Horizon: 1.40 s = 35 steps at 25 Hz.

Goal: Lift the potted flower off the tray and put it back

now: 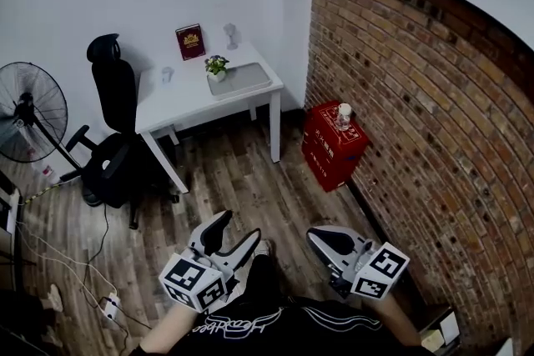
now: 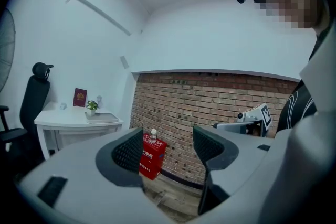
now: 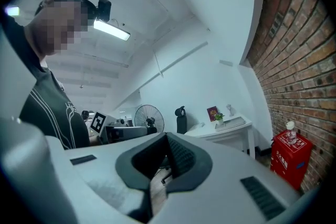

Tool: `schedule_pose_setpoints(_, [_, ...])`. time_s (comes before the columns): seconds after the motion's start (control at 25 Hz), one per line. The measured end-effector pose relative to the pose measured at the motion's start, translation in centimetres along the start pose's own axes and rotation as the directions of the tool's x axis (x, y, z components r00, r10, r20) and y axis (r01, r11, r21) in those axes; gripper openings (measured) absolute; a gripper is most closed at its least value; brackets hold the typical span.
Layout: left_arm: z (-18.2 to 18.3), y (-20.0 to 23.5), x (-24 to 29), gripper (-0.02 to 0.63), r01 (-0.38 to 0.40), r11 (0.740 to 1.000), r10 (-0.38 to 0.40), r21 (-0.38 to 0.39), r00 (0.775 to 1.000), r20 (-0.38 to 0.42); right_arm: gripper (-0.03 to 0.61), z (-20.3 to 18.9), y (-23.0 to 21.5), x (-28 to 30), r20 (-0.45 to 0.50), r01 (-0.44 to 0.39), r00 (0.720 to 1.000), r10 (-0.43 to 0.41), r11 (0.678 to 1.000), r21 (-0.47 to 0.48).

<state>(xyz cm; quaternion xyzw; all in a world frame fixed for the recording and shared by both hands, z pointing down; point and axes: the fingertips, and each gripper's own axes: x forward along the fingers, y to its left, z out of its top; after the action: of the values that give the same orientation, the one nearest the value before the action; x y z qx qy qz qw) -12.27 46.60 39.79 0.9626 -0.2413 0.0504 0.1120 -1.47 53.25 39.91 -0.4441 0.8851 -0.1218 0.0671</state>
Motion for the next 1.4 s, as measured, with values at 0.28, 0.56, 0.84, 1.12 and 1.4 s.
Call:
schedule_pose_setpoints(0.28, [1.4, 11.3, 6.9, 0.334, -0.053, 0.998, 0.053, -0.022, 0.999, -0.012, 0.002, 1.5, -8.3, 9.3, -0.017, -0.019, 1.0, 0.019, 1.0, 0.022])
schedule_pose_setpoints(0.56, [4.3, 25.1, 15.6, 0.36, -0.108, 0.994, 0.107, -0.035, 0.994, -0.028, 0.002, 3.7, -19.1, 21.3, -0.056, -0.027, 0.998, 0.031, 0.997, 0.078])
schedule_pose_setpoints(0.84, [5.4, 35.9, 22.1, 0.365, -0.144, 0.986, 0.141, -0.086, 0.989, -0.04, 0.002, 5.2, -26.5, 30.6, -0.095, -0.037, 0.994, 0.046, 0.994, 0.101])
schedule_pose_setpoints(1.12, [5.5, 40.7, 25.9, 0.365, -0.161, 0.983, 0.156, -0.082, 0.985, -0.067, 0.003, 5.4, -30.3, 34.3, -0.105, -0.046, 0.993, 0.058, 0.993, 0.111])
schedule_pose_setpoints(1.4, [5.9, 45.0, 29.5, 0.365, -0.22, 0.973, 0.215, -0.072, 0.974, -0.075, 0.003, 6.2, -34.9, 37.7, -0.12, -0.091, 0.988, 0.101, 0.992, 0.084])
